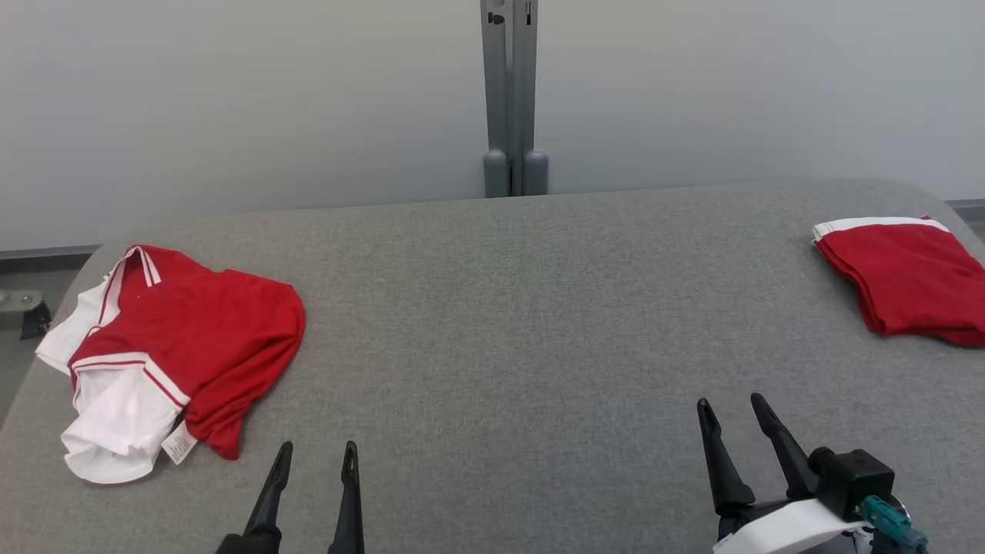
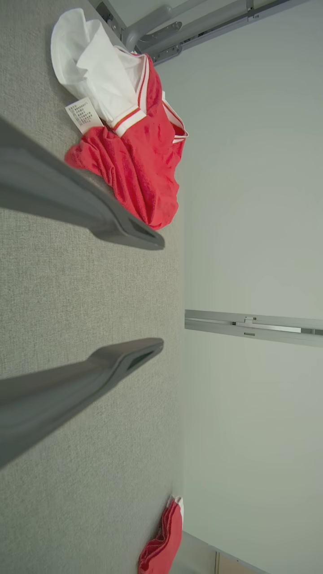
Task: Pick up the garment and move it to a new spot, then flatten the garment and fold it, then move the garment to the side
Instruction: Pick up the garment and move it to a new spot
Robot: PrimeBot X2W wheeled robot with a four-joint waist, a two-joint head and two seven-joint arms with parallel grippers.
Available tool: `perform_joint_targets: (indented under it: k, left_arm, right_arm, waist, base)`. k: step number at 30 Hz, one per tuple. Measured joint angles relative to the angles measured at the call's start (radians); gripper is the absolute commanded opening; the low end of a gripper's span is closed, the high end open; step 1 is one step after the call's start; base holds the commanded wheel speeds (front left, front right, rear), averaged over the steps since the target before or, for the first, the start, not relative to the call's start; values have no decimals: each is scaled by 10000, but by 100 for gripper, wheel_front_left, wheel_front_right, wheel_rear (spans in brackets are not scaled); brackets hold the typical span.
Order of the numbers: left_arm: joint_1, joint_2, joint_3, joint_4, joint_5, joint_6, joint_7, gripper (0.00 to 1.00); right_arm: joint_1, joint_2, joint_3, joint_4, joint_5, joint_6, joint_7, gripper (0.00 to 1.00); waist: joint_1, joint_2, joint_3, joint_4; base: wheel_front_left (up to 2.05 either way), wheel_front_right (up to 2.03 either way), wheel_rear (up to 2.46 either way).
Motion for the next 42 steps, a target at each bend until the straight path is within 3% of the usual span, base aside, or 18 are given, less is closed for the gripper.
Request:
perform_joint_targets:
  k: [10, 33, 42]
  left_arm:
    - [-53, -2, 73, 38, -8, -12, 2, 100]
    - [-36, -2, 591, -59, 144, -128, 0, 100]
    - [-10, -2, 729, -244, 59, -67, 0, 100]
  right_arm:
    - [29, -10, 127, 29, 6, 0, -2, 100]
    - [65, -130, 274, 54, 10, 0, -2, 100]
    - [-36, -280, 422, 125, 12, 0, -2, 100]
  waist:
    - [0, 0, 96, 966]
    - [0, 0, 313, 4052]
    - [0, 0, 498, 4570]
  base:
    - [0, 0, 0]
    - [0, 0, 0]
    - [0, 0, 0]
